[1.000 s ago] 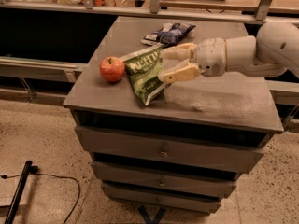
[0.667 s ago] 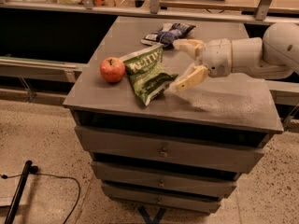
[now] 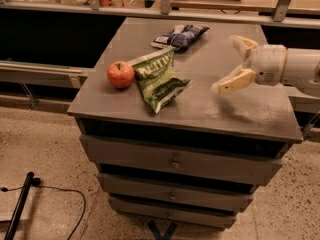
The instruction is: Move green jalapeno chip bag near apple
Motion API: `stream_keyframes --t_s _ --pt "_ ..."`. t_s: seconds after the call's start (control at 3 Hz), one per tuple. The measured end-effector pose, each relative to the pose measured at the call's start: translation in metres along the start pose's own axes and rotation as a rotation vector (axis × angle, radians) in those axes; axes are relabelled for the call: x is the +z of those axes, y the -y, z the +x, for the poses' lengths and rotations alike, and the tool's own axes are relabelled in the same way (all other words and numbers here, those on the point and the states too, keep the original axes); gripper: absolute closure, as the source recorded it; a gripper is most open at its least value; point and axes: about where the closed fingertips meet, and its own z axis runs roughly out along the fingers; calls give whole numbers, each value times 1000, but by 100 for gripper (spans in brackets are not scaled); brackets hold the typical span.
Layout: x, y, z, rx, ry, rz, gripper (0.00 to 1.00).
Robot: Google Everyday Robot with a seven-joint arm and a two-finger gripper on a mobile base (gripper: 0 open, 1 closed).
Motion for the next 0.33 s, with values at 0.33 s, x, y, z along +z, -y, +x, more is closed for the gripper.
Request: stream_keyframes --t_s 0.33 --pt "-6 3 1 3 0 18 0"
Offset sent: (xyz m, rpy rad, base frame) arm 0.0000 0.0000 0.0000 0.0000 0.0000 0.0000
